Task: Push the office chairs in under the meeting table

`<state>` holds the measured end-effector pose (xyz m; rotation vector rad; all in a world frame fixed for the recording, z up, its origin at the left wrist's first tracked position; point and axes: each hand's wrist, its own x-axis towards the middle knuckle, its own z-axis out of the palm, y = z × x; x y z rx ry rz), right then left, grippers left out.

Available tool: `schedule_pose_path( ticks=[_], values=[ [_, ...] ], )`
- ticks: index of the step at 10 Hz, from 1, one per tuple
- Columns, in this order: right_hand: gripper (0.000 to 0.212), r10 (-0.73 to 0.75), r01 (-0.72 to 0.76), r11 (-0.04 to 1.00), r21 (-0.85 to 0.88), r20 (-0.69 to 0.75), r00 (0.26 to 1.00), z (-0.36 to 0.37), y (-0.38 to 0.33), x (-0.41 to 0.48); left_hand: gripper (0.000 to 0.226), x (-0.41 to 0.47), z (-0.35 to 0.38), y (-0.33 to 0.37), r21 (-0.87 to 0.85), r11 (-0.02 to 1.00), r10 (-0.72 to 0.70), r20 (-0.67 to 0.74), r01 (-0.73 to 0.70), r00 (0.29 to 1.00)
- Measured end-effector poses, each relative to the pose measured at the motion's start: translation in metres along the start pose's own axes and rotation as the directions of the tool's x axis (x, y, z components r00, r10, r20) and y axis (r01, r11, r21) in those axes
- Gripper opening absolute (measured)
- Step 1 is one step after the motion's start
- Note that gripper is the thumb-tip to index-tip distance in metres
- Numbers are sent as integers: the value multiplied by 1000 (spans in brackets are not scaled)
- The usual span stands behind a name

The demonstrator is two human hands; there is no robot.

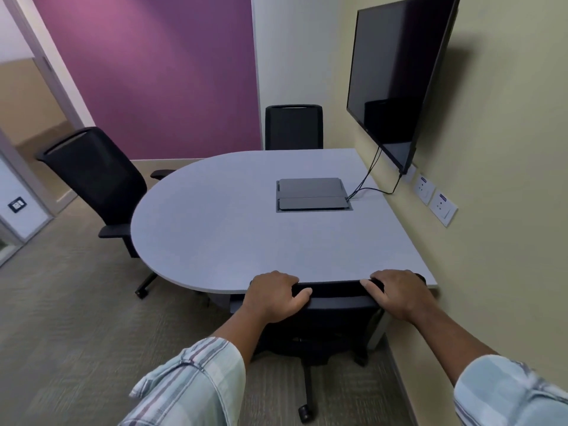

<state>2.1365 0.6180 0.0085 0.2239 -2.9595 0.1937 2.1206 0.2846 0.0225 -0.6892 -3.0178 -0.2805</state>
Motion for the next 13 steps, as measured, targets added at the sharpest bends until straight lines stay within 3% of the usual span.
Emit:
schedule_pose_path(
  ticks=[6,7,8,10,11,13],
  values=[
    [72,-64,64,998,-2,57,996,-5,41,16,56,12,7,38,50,995,-89,9,88,996],
    [82,-68,69,998,0,67,995,-5,41,13,53,11,9,43,70,994,-82,-3,82,997],
    [77,-54,50,998,45,84,995,-6,41,11,73,12,13,43,70,991,-114,45,111,993],
    [86,-80,67,994,90,142,987,-21,32,13,99,10,8,40,157,972,-195,112,176,974],
    [92,-84,71,994,83,163,983,-35,20,26,105,15,-4,32,197,958,-222,51,208,974],
    [92,-59,58,998,23,59,997,-88,-20,64,107,32,-52,14,184,954,-215,-138,238,967]
  ],
)
